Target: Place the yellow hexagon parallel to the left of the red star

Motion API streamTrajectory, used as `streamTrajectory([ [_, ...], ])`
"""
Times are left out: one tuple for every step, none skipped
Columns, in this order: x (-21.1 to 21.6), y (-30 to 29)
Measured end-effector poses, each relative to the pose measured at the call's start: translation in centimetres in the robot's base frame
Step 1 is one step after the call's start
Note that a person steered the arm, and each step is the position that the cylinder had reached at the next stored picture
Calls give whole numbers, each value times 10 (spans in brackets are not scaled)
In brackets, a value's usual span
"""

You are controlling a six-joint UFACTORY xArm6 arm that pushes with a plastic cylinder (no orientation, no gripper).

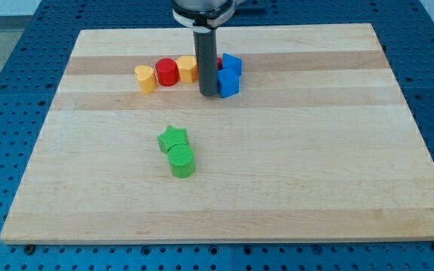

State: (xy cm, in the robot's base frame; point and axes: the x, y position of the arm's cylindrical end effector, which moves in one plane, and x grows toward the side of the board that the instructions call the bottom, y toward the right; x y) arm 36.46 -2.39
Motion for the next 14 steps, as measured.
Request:
streamTrajectory([
  [-8,10],
  [-8,10],
  [-7,9],
  [-21,-11],
  [-23,-15],
  [-37,-16],
  [-50,-19],
  [-53,-18],
  [-59,-18],
  [-61,-14],
  [-61,-14],
  [-68,-37],
  [-57,-46],
  [-65,-65],
])
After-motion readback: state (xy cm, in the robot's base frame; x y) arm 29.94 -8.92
